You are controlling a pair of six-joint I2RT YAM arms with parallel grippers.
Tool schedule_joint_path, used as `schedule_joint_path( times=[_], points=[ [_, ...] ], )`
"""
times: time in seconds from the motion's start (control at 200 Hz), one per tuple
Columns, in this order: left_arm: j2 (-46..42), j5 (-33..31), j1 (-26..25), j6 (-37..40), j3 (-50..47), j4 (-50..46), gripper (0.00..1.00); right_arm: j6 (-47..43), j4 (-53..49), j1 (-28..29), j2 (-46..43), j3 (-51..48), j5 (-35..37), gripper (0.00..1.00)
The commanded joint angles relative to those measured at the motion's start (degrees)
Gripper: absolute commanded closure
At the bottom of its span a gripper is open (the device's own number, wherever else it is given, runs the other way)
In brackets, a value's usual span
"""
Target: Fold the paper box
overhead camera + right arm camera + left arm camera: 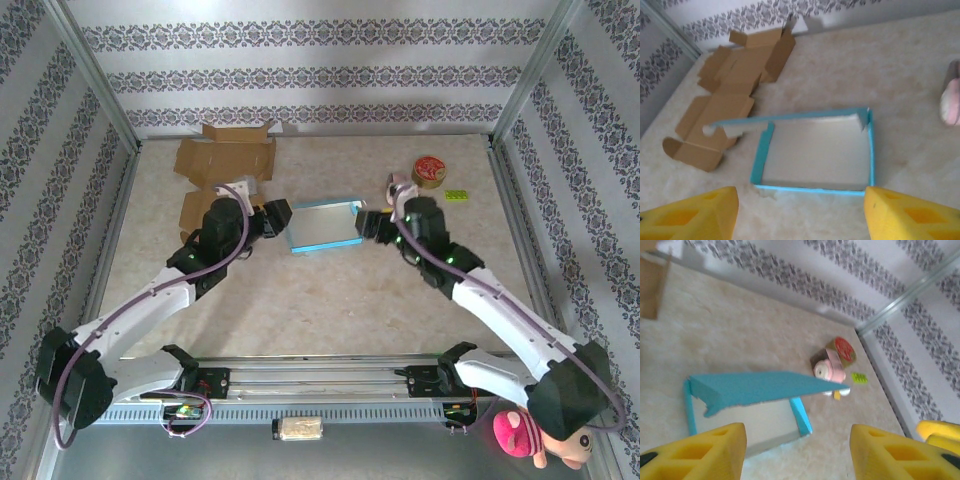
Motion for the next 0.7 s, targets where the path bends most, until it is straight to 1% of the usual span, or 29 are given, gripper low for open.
schedule_joint_path(
  times=[0.0, 0.075, 0.105, 0.145, 0.19, 0.255, 0.35, 0.42, 0.53, 0.58, 0.695],
  points=[
    [4.55, -3.1, 2.64, -2.91, 6.87, -10.25, 0.43, -3.14, -9.87, -7.91, 8.52, 12.24, -9.25, 0.34],
    [11.1, 6.45, 7.09, -5.17, 12.22, -12.44, 0.4, -7.95, -19.0, -11.69, 19.15, 24.11, -19.44, 0.37],
    [13.63, 10.94, 8.71, -6.46, 13.87, -12.3, 0.38, -9.75, -22.83, -12.62, 23.41, 28.15, -22.14, 0.38],
    [16.79, 17.05, 10.6, -8.3, 15.38, -11.34, 0.37, -10.69, -27.23, -13.37, 28.28, 33.81, -23.54, 0.38],
    [19.79, 23.02, 12.34, -11.33, 15.84, -8.43, 0.36, -11.49, -30.48, -13.88, 32.87, 38.03, -25.4, 0.38],
    [23.14, 27.68, 13.66, -14.55, 15.65, -4.77, 0.34, -11.63, -34.47, -13.73, 37.77, 42.74, -27.0, 0.39],
    [26.57, 29.68, 13.75, -14.79, 16.17, -3.76, 0.32, -10.97, -34.41, -12.7, 41.78, 44.22, -30.16, 0.4],
    [28.37, 30.61, 13.77, -15.36, 15.69, -2.61, 0.32, -10.69, -33.73, -11.75, 43.74, 43.85, -30.18, 0.4],
    [31.13, 31.69, 13.77, -16.05, 15.04, -0.24, 0.33, -9.49, -31.18, -10.7, 45.79, 41.52, -30.01, 0.44],
    [32.1, 32.14, 13.75, -16.42, 14.74, 0.78, 0.37, -9.05, -30.29, -10.55, 46.35, 40.55, -29.79, 0.46],
    [33.67, 32.55, 13.81, -16.89, 13.93, 2.49, 0.51, -8.06, -27.72, -10.58, 46.41, 37.69, -27.87, 0.53]
  ],
)
